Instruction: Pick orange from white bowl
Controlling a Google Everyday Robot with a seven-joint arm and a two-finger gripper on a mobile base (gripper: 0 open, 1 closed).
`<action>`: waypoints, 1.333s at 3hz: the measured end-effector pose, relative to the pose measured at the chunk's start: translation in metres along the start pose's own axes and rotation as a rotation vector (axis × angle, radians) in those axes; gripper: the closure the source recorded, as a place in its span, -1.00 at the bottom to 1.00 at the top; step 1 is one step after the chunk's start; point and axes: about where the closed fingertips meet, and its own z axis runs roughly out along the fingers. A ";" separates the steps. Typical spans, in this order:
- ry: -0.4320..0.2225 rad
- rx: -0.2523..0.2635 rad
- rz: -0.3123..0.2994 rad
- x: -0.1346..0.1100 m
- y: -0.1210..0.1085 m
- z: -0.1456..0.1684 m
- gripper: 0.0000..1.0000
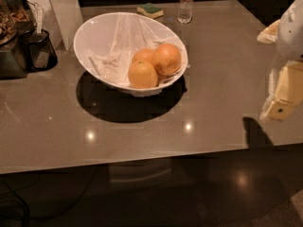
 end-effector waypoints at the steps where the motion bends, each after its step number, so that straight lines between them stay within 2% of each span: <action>1: -0.033 0.008 -0.023 -0.014 -0.016 0.002 -1.00; 2: -0.034 0.007 -0.023 -0.014 -0.016 0.002 -1.00; 3: -0.088 -0.002 -0.077 -0.040 -0.041 0.009 -1.00; 4: -0.230 -0.013 -0.225 -0.127 -0.083 0.013 -1.00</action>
Offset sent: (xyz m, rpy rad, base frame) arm 0.0337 0.0146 0.0041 0.0413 -0.0138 0.0533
